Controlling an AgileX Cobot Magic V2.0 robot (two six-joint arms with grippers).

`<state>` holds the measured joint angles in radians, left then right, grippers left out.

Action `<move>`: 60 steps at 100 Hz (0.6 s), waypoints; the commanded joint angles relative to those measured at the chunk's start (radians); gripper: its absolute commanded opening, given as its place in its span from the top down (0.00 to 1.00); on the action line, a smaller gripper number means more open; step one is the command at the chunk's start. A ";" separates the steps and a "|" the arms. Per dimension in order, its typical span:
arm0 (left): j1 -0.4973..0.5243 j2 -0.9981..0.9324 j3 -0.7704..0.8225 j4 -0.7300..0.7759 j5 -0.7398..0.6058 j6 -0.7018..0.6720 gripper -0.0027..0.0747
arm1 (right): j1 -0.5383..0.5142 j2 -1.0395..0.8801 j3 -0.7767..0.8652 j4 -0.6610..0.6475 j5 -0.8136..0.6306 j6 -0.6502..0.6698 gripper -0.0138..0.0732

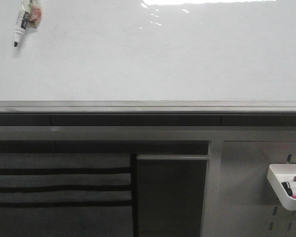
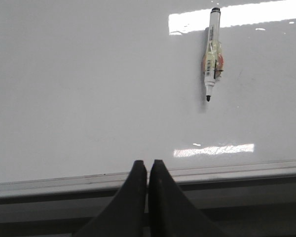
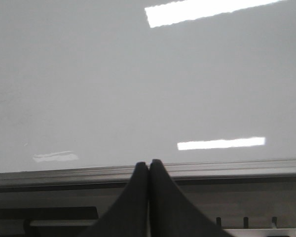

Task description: Write number 3 on whiteboard

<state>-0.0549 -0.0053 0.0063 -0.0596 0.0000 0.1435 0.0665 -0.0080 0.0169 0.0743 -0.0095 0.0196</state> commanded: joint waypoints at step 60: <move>-0.006 0.170 -0.527 -0.029 0.339 -0.012 0.99 | -0.007 0.147 -0.445 -0.074 0.342 -0.020 0.93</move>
<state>-0.0549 0.0780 -0.4170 -0.1258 0.3009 0.1435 0.0665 0.0593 -0.3320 0.0130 0.3390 0.0116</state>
